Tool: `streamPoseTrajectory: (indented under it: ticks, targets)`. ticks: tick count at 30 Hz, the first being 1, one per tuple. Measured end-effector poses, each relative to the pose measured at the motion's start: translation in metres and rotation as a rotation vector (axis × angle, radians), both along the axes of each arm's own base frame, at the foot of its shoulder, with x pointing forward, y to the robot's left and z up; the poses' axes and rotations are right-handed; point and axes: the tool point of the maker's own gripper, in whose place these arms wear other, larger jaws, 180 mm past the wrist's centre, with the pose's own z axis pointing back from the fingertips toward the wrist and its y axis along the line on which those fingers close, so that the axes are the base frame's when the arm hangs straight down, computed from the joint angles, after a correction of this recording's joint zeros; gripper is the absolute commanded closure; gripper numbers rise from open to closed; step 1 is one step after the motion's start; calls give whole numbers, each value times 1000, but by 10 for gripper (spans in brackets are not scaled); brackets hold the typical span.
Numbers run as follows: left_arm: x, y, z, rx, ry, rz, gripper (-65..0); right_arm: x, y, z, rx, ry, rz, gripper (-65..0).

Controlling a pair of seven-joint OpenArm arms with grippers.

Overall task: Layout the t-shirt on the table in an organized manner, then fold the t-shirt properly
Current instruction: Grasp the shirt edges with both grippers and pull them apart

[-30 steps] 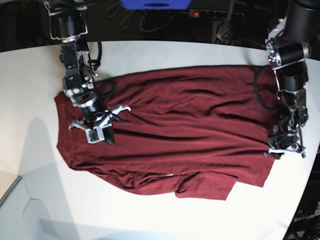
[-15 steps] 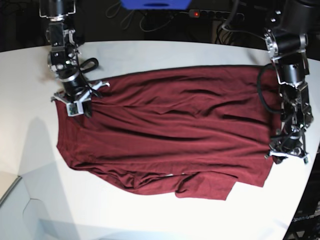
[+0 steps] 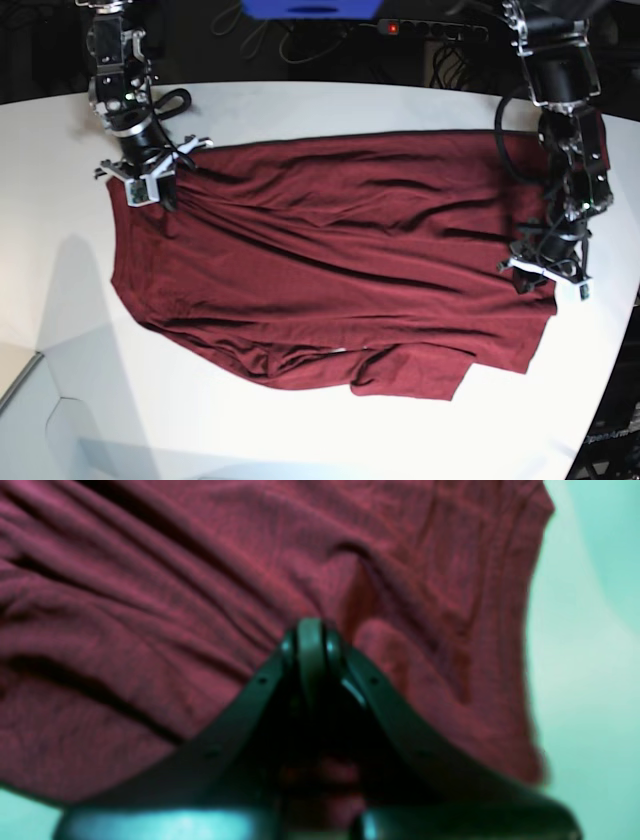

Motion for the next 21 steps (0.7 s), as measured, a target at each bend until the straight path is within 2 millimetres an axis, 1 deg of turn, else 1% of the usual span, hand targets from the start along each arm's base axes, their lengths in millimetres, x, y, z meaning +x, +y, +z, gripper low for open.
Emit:
streamPoseTrajectory:
  ticks: [2, 4, 6, 8, 9, 12, 15, 18, 19, 21]
  targets:
    - [-14, 3, -14, 11, 48, 1, -186, 1, -6, 10, -11, -27, -10, 0]
    - [-26, 5, -29, 10, 96, 9, -186, 4, -7, 20, -16, -53, -11, 0]
    - [-29, 7, -40, 1, 126, 17, -186, 10, -4, 30, -15, -84, -3, 0]
    - [-29, 9, -45, -8, 135, 24, -186, 12, -2, 36, -14, -101, -1, 0]
    - [-29, 13, -48, -8, 145, 29, -186, 13, -2, 38, -15, -105, 0, 0]
    - [-30, 29, -54, -12, 137, 54, -186, 10, -3, 35, -15, -95, -1, 0]
    - [-20, 46, -55, -1, 109, 99, -186, 8, -5, 32, -15, -84, -6, 0]
    - [-23, 69, -58, 25, 65, 150, -186, 5, -19, 34, -25, -91, -47, 0]
    - [-24, 77, -58, 35, 52, 165, -186, 3, -23, 32, -29, -85, -56, 0]
    - [-20, 85, -57, 35, 46, 187, -186, -2, -27, 25, -27, -64, -66, 0]
